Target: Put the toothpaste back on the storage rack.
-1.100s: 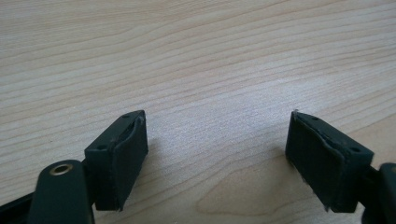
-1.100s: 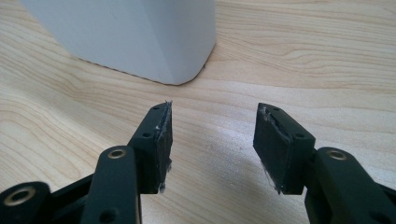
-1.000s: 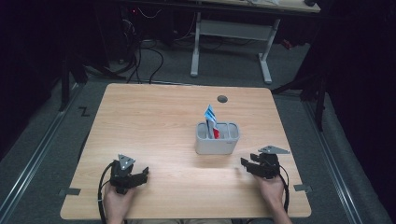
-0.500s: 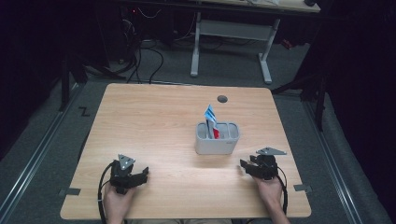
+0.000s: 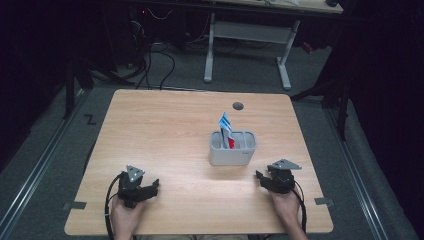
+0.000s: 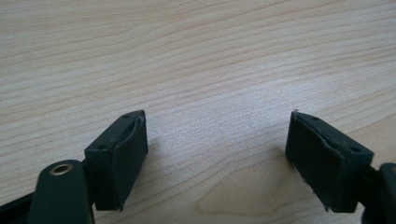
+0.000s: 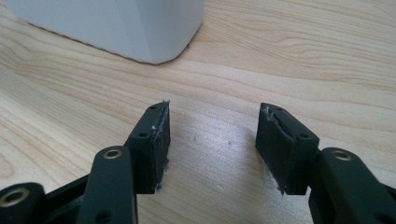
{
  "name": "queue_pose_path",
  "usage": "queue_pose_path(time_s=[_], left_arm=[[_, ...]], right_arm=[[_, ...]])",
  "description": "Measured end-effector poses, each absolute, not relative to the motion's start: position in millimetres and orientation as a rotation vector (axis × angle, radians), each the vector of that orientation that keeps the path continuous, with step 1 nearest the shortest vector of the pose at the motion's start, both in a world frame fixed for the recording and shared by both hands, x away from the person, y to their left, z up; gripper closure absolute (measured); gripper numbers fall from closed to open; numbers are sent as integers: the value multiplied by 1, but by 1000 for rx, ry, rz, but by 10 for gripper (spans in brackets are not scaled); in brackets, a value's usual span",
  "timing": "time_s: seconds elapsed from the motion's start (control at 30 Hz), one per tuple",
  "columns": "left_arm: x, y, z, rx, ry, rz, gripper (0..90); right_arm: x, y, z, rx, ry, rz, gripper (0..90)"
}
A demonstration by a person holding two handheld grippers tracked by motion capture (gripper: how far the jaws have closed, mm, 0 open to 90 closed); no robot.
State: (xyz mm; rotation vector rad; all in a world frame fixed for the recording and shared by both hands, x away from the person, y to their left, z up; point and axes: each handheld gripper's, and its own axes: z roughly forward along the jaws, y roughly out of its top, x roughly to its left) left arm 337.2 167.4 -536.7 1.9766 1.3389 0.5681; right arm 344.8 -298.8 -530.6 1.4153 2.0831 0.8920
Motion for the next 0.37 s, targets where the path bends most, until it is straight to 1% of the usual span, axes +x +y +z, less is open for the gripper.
queue_pose_path(time_s=[0.17, 0.37], left_arm=[[337, 167, -537, 1974, 1344, 572, 215], [337, 168, -537, 1973, 1348, 574, 215]], right_arm=[[347, -298, -531, 1419, 2083, 890, 414], [349, -297, -531, 1429, 2078, 886, 403]])
